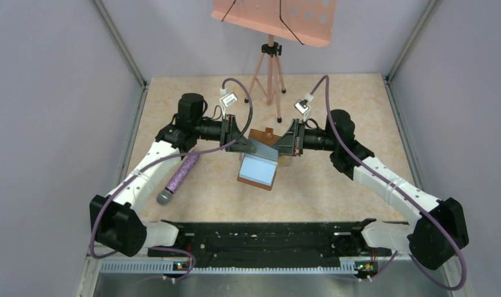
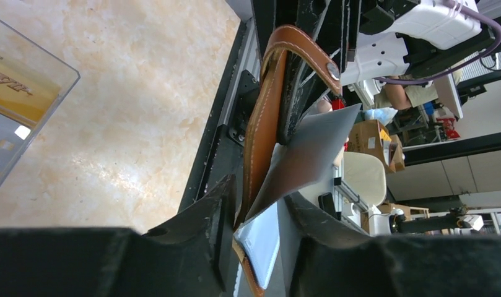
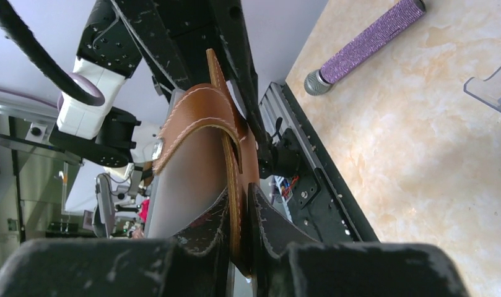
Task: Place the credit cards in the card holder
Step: Open the card holder.
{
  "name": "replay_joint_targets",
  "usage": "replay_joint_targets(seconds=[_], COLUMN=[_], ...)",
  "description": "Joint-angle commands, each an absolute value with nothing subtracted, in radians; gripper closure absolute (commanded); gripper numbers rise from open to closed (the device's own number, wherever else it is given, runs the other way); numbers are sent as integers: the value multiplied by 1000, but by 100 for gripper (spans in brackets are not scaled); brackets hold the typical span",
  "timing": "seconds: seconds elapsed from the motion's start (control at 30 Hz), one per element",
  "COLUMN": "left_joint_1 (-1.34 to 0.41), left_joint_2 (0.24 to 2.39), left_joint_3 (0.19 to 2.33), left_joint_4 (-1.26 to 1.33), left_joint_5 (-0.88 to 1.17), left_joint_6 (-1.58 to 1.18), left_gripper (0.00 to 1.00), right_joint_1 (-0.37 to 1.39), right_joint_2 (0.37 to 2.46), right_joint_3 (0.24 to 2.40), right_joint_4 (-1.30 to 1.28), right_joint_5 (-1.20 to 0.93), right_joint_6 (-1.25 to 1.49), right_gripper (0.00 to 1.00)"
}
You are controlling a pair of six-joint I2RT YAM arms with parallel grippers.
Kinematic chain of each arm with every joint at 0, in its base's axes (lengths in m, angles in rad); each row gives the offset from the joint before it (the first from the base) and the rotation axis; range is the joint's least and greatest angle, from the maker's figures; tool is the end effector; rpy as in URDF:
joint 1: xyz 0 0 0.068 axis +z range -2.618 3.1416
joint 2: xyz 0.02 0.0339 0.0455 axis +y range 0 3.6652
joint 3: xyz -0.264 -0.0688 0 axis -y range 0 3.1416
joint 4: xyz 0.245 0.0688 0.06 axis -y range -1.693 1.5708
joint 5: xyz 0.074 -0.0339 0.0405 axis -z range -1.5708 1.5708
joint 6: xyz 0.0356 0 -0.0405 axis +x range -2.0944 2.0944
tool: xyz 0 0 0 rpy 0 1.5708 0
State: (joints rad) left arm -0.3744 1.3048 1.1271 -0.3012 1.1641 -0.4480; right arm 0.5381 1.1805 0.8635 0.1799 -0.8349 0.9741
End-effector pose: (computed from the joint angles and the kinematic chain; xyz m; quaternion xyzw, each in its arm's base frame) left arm 0.2491 -0.1330 0.3434 0.2590 0.7239 -0.6040 0.2098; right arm 0.2166 0.1600 0.3249 -0.1110 0.7304 0.6344 0.2272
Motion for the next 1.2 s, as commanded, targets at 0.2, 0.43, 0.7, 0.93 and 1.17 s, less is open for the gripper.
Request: replay_joint_targets(seconds=[0.2, 0.43, 0.7, 0.93, 1.17], left_joint_1=[-373, -372, -386, -471, -520], left_joint_2=[1296, 1297, 1324, 1383, 1433], left_joint_3=[1117, 1125, 1179, 1245, 1294], left_joint_4=[-199, -285, -514, -640, -704], left_joint_5=[1153, 1131, 1086, 1084, 1120], left_joint_6=[-506, -454, -274, -187, -141], left_gripper=[95, 100, 100, 100, 100], right_joint_1=[533, 469, 437, 446, 529], right_joint_2=[1151, 1089, 1084, 1130, 1196], right_joint_3=[845, 914, 1012, 1032, 1062], right_joint_4=[189, -128, -335, -333, -345], right_joint_5=[-782, -649, -679, -773, -843], right_joint_6=[975, 806, 615, 560, 507], right_gripper=[79, 35, 16, 14, 13])
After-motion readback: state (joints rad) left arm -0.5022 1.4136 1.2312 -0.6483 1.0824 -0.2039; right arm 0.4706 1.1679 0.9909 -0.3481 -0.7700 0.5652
